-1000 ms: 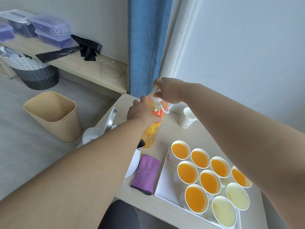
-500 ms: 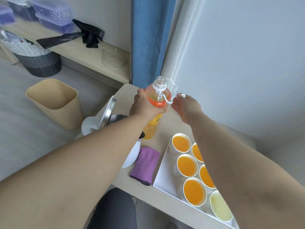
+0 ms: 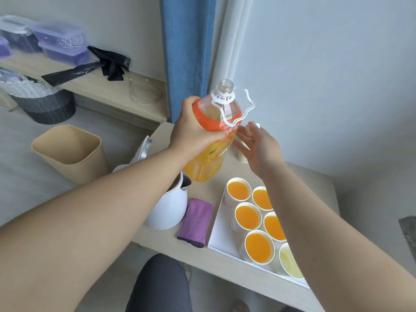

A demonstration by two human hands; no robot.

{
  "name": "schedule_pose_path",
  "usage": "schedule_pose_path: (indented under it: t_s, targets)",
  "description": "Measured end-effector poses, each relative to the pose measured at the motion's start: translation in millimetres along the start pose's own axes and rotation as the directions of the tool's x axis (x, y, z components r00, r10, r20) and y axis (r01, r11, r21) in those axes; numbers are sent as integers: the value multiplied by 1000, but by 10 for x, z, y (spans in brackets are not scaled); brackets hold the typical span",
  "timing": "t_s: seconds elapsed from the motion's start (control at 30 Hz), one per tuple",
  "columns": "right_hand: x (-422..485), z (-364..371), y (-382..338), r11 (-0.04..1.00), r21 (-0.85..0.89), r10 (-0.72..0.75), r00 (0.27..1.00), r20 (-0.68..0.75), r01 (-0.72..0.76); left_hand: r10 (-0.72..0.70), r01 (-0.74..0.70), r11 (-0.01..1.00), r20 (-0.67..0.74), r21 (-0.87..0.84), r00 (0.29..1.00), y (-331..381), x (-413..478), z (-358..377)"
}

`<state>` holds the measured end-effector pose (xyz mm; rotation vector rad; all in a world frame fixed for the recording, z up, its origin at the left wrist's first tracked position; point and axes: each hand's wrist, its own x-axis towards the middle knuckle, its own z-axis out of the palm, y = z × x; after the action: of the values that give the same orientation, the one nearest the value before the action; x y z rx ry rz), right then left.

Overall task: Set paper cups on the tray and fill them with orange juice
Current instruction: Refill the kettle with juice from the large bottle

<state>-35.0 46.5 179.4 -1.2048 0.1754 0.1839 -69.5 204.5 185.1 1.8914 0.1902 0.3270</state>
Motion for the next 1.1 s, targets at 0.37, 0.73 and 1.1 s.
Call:
schedule_pose_path:
  t_s: [0.37,0.73,1.1]
  targets:
    - [-1268,-398,-327,993,113,-56,992,112,43,55,-12,968,165,-250,985,611,-754,-270]
    - [-1982,-1159,377,999,-38,24,986,163,-18,-11,68,980,291,-187,957,436,-1693,-142]
    - [-1985,-2281,1788,700,-611,200,923,-329,-369,-155,195,976,325,-93,933,-55,-2057,138]
